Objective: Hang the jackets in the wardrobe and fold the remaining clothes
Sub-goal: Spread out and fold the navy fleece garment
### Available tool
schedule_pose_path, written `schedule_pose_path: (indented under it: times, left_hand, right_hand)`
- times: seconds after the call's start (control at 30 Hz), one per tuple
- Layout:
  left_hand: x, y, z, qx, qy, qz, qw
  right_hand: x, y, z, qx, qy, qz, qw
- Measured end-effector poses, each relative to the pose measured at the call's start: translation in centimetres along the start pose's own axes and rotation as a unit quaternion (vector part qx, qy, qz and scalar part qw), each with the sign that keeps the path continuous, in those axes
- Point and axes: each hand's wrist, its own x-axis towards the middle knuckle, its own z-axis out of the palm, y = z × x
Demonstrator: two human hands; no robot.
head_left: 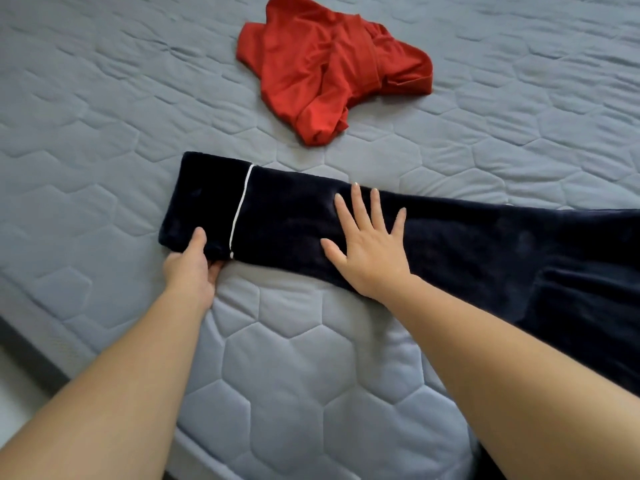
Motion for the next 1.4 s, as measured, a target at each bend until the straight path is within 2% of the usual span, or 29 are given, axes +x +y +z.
schedule_pose_path:
  times: [0.07, 0.13, 0.17, 0.2, 0.23, 0.3, 0.33, 0.37, 0.4, 0.43, 0.5, 0.57, 0.63, 0.77, 0.83, 0.87, 0.93, 0.97, 1.03, 1.1, 1.17, 1.3, 1.4]
  left_hand:
    - [-1.2, 0.9, 0.3, 0.008, 0.012, 0.017, 1.0]
    - [-3.8, 2.2, 1.6, 0.064, 0.035, 0.095, 0.993]
    - [-5.8, 3.0, 2.8, 0.101, 0.031, 0.148, 0.983]
    - [-8.2, 3.6, 4.1, 0.137, 0.012, 0.199, 0.97]
    - [-11.0, 4.0, 5.7, 0.17, -0.021, 0.245, 0.954]
    - [-17.4, 3.9, 8.8, 0.217, -0.128, 0.318, 0.914]
    - [-20.7, 3.2, 9.9, 0.228, -0.207, 0.346, 0.886]
    - [-24.1, 2.3, 10.6, 0.236, -0.295, 0.368, 0.85]
    - [-27.2, 1.1, 10.9, 0.249, -0.374, 0.389, 0.804]
    - [-29.9, -0.3, 10.9, 0.271, -0.442, 0.404, 0.754]
    - [-34.5, -3.3, 10.5, 0.32, -0.536, 0.43, 0.652]
    - [-38.6, -5.8, 9.8, 0.368, -0.586, 0.458, 0.559]
    - [-42.6, -7.9, 9.0, 0.397, -0.62, 0.48, 0.477]
    - [-49.3, -12.8, 6.3, 0.406, -0.682, 0.495, 0.354]
    - [-51.5, -15.4, 4.4, 0.434, -0.696, 0.475, 0.319]
    - [-52.1, -16.5, 3.4, 0.455, -0.694, 0.457, 0.32]
    - [-51.9, -18.3, 1.8, 0.496, -0.663, 0.425, 0.365]
    - [-51.3, -19.0, 1.2, 0.518, -0.635, 0.406, 0.404]
    - [-49.4, -20.2, 0.5, 0.563, -0.557, 0.343, 0.505]
    - [-47.5, -20.7, 0.5, 0.596, -0.466, 0.262, 0.599]
    - [-46.2, -20.6, 1.3, 0.6, -0.392, 0.19, 0.671]
    - [-44.1, -20.4, 4.2, 0.558, -0.305, 0.094, 0.766]
    - [-41.8, -20.9, 6.5, 0.466, -0.241, 0.013, 0.851]
  right_hand:
    - [-1.3, 1.2, -1.6, 0.095, -0.017, -0.007, 0.995]
    - [-2.6, 2.5, -4.1, 0.266, -0.048, 0.052, 0.962]
    - [-3.1, 3.1, -5.8, 0.378, -0.068, 0.115, 0.916]
    - [-3.6, 3.8, -7.7, 0.491, -0.096, 0.183, 0.846]
    - [-4.2, 4.7, -9.8, 0.588, -0.133, 0.235, 0.763]
    - [-5.8, 7.1, -14.4, 0.729, -0.171, 0.27, 0.606]
    - [-6.9, 8.5, -16.7, 0.772, -0.167, 0.267, 0.552]
    - [-8.2, 9.9, -19.0, 0.798, -0.162, 0.257, 0.52]
    - [-9.8, 11.3, -21.0, 0.813, -0.153, 0.252, 0.502]
    - [-11.6, 12.6, -22.9, 0.817, -0.145, 0.257, 0.496]
    - [-15.9, 15.4, -25.6, 0.799, -0.129, 0.293, 0.51]
    - [-21.1, 18.5, -27.6, 0.77, -0.127, 0.331, 0.53]
    - [-26.8, 21.5, -28.5, 0.717, -0.149, 0.366, 0.574]
    - [-37.5, 26.6, -27.2, 0.578, -0.221, 0.419, 0.664]
    - [-42.6, 28.9, -25.2, 0.526, -0.23, 0.469, 0.671]
    - [-45.1, 29.8, -24.2, 0.488, -0.236, 0.497, 0.678]
    - [-49.3, 32.3, -22.0, 0.383, -0.265, 0.527, 0.711]
    - [-50.9, 33.2, -21.2, 0.322, -0.309, 0.528, 0.722]
    - [-52.1, 34.1, -19.9, 0.233, -0.381, 0.504, 0.74]
    - [-51.2, 34.6, -18.7, 0.223, -0.307, 0.49, 0.785]
    - [-49.0, 34.5, -17.6, 0.263, -0.235, 0.478, 0.805]
    - [-44.1, 33.2, -16.2, 0.242, -0.197, 0.427, 0.849]
    - [-39.5, 31.9, -15.3, 0.228, -0.159, 0.382, 0.881]
